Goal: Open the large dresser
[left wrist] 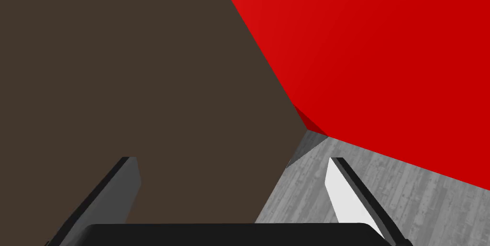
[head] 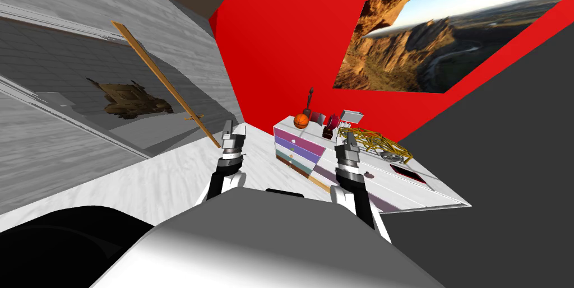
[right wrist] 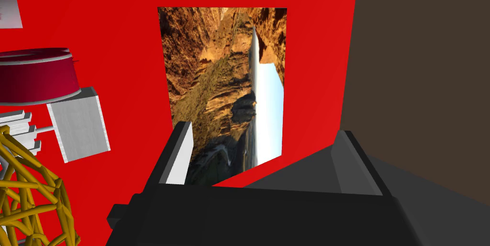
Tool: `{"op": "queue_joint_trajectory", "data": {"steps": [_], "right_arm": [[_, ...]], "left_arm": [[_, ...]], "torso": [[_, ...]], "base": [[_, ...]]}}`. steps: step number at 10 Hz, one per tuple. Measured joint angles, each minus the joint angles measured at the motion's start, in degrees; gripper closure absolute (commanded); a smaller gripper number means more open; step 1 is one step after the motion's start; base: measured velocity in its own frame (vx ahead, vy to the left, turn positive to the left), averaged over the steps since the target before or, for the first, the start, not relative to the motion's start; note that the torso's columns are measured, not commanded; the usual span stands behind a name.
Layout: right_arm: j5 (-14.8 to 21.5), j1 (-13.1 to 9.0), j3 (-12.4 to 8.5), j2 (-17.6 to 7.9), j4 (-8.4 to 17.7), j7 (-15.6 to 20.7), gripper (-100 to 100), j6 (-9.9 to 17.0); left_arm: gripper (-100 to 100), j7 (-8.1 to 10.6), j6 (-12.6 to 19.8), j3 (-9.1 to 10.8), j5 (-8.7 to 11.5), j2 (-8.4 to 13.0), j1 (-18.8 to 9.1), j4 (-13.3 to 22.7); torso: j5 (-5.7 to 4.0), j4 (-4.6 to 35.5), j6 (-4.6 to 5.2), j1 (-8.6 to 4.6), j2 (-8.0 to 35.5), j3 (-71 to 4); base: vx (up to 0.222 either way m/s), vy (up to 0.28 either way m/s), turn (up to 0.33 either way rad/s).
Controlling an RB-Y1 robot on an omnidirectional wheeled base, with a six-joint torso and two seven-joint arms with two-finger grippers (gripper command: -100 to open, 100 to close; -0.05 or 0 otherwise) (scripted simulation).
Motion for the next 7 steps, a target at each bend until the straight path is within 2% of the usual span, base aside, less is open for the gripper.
{"op": "queue_joint_trajectory", "data": {"steps": [2,7], "right_arm": [[0.00,0.00,0.00,0.00,0.00,0.00,0,0.00],[0.00,0.00,0.00,0.00,-0.02,0.00,0,-0.01]], "left_arm": [[0,0.00,0.00,0.00,0.00,0.00,0.00,0.00],[0,0.00,0.00,0.00,0.00,0.00,0.00,-0.01]], "torso": [[0.00,6.00,0.00,0.00,5.97,-12.00],[0.00,26.91,0.00,0.00,26.93,-53.81]], "base": [[0.000,0.000,0.000],[0.000,0.000,0.000]]}}
